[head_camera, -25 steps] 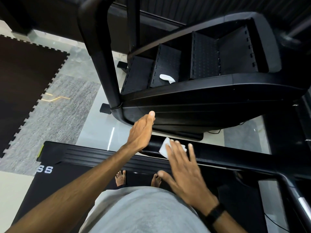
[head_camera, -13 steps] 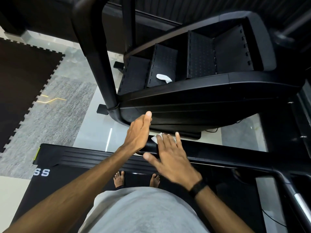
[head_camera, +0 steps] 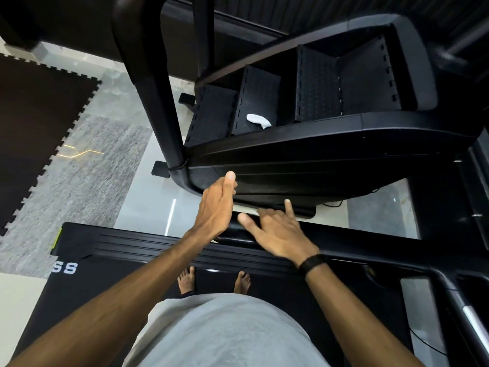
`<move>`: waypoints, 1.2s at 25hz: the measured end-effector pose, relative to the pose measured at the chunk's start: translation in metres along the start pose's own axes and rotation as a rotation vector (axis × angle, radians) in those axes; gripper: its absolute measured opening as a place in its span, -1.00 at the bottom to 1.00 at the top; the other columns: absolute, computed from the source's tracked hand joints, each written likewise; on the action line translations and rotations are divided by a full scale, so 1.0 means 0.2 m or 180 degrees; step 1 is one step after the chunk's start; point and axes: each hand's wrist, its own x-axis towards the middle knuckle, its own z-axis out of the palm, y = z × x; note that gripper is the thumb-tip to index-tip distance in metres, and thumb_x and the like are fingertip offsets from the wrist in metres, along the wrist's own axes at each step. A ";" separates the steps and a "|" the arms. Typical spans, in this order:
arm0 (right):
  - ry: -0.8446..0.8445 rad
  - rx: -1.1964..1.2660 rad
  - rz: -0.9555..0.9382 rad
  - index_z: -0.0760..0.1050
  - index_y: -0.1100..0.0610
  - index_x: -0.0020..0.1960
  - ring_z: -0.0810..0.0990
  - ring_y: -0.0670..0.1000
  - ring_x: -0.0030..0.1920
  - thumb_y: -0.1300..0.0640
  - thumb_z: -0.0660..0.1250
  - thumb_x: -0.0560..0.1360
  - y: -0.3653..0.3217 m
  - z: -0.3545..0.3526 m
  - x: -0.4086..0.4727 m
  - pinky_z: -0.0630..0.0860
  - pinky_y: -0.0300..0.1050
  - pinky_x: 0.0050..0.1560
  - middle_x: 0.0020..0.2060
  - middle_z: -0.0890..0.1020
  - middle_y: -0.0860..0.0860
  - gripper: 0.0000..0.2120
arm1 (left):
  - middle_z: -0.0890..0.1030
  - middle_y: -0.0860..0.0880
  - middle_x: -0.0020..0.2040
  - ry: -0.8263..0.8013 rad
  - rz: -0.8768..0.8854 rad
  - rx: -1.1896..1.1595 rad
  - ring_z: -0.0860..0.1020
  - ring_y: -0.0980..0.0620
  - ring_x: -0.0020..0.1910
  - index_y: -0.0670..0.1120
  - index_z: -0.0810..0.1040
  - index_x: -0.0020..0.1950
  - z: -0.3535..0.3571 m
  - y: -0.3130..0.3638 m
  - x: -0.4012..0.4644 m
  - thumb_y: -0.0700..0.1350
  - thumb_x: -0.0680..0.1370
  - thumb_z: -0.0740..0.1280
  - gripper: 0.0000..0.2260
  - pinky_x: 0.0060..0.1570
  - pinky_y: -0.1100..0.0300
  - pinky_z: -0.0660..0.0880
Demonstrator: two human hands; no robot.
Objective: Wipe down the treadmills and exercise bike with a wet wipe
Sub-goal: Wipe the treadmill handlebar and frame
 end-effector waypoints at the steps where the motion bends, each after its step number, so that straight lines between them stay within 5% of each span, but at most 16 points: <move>1: 0.0064 -0.0086 -0.0185 0.31 0.18 0.51 0.32 0.08 0.50 -0.50 -0.35 0.45 -0.03 0.02 -0.04 -0.28 0.19 0.57 0.44 0.44 0.13 0.01 | 0.64 0.06 -0.09 0.0024 0.0000 -0.0021 0.60 0.05 0.00 -0.02 0.58 0.00 0.00 -0.01 0.00 0.41 0.52 -0.08 -0.36 0.17 -0.09 0.51; 6: 0.0295 -0.0424 -0.0380 -0.05 0.06 0.65 -0.06 -0.03 0.62 -0.51 -0.49 0.44 0.14 0.07 -0.30 -0.40 0.17 0.54 0.63 0.07 0.01 -0.02 | 0.63 0.06 -0.11 0.0082 -0.0023 -0.0151 0.59 0.06 -0.02 -0.03 0.57 0.00 -0.01 -0.01 0.00 0.39 0.52 -0.08 -0.38 0.16 -0.06 0.51; 10: -0.0036 0.0000 0.0277 0.30 0.13 0.54 0.06 0.05 0.60 -0.50 -0.43 0.40 0.21 0.00 -0.12 -0.34 0.14 0.56 0.54 0.30 0.07 0.05 | 0.62 0.05 -0.10 0.0013 0.0006 -0.0158 0.59 0.09 -0.02 -0.04 0.56 0.01 0.00 -0.01 0.01 0.35 0.55 -0.07 -0.41 0.16 -0.02 0.51; 15: -0.0571 0.0728 -0.0098 0.44 0.05 0.42 0.41 0.13 0.43 -0.49 -0.31 0.46 -0.05 -0.08 0.07 0.26 0.04 0.34 0.37 0.53 0.07 -0.08 | 0.63 0.04 -0.10 0.0019 0.0044 -0.0137 0.60 0.06 -0.02 -0.06 0.57 0.03 0.00 -0.04 0.03 0.33 0.57 -0.07 -0.41 0.14 -0.01 0.52; 18: -0.0283 0.0395 -0.0611 0.10 0.01 0.62 0.06 0.00 0.60 -0.46 -0.27 0.47 -0.07 -0.04 -0.11 -0.06 -0.12 0.55 0.61 0.17 0.00 -0.12 | 0.64 0.05 -0.12 0.0115 -0.0007 -0.0240 0.59 0.09 -0.05 -0.03 0.57 0.01 0.00 -0.06 0.03 0.32 0.58 -0.06 -0.44 0.10 0.05 0.51; 21: -0.0261 -0.0025 -0.0563 -0.14 -0.02 0.65 -0.14 -0.10 0.61 -0.45 -0.29 0.47 0.06 -0.05 -0.27 -0.34 -0.27 0.45 0.64 -0.06 -0.05 -0.14 | 0.63 0.06 -0.12 0.0161 -0.0011 -0.0334 0.58 0.12 -0.07 -0.01 0.57 0.00 0.00 -0.04 0.03 0.37 0.55 -0.08 -0.41 0.03 0.13 0.47; 24: -0.0407 0.0009 -0.0008 0.16 0.05 0.59 0.17 0.04 0.57 -0.48 -0.29 0.44 0.14 -0.08 -0.16 0.04 -0.09 0.52 0.56 0.27 0.03 -0.07 | 0.64 0.04 -0.12 0.0160 0.0000 -0.0398 0.59 0.09 -0.06 0.00 0.56 -0.02 0.01 -0.04 0.04 0.42 0.49 -0.09 -0.37 0.03 0.14 0.48; 26: -0.0636 0.0414 0.0212 0.41 0.03 0.42 0.41 0.10 0.42 -0.53 -0.30 0.43 0.09 -0.10 0.01 0.29 0.02 0.33 0.37 0.51 0.04 -0.06 | 0.64 0.02 -0.11 0.0173 0.0027 -0.0394 0.59 0.10 -0.06 -0.03 0.57 0.00 0.01 -0.05 0.04 0.38 0.52 -0.09 -0.38 0.04 0.14 0.49; 30: -0.0643 0.0707 -0.0299 0.45 0.03 0.34 0.44 0.10 0.38 -0.41 -0.20 0.58 -0.10 -0.08 0.10 0.30 -0.02 0.27 0.32 0.54 0.01 -0.28 | 0.65 0.01 -0.11 0.0177 0.0070 -0.0439 0.60 0.08 -0.05 -0.04 0.58 0.00 0.00 -0.07 0.04 0.42 0.50 -0.09 -0.34 0.04 0.13 0.51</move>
